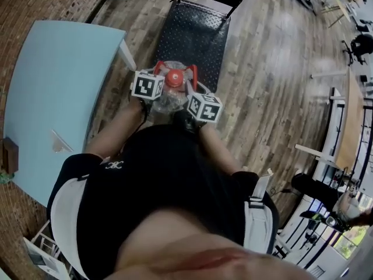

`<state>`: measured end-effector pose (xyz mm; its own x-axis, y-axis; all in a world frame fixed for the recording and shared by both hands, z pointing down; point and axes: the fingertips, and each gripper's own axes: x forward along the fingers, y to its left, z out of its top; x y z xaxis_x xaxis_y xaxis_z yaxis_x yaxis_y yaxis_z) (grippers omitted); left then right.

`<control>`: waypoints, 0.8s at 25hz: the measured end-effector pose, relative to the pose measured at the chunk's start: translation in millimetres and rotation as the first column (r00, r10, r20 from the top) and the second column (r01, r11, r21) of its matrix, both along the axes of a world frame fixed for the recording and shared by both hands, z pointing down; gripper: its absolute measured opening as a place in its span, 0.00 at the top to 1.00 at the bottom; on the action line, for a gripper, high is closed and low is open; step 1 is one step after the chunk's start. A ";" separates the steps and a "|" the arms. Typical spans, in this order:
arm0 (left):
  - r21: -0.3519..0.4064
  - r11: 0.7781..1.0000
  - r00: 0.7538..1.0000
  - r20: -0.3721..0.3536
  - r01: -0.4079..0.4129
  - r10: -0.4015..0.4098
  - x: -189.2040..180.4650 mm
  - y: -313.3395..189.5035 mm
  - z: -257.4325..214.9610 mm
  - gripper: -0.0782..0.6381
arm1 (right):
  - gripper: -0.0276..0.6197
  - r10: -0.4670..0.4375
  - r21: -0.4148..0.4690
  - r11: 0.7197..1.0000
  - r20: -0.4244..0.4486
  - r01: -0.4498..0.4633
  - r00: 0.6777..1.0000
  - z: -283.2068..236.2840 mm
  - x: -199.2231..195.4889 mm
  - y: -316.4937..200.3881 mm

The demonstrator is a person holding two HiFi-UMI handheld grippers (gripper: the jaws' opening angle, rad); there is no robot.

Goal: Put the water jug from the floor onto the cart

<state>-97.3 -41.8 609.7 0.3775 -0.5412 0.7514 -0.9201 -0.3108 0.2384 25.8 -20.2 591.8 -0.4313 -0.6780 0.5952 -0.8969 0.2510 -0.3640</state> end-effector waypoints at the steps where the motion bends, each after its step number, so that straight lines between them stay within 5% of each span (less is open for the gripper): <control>1: -0.009 1.000 1.000 0.003 0.011 -0.011 0.8 -8.1 2.9 0.88 | 0.85 -0.017 -0.008 1.000 0.005 0.017 1.000 4.1 0.3 -9.7; 20: -0.067 0.988 0.988 0.076 0.139 -0.134 50.6 -170.2 5.9 0.88 | 0.83 -0.212 -0.066 0.975 0.041 0.214 0.976 15.6 46.1 -179.3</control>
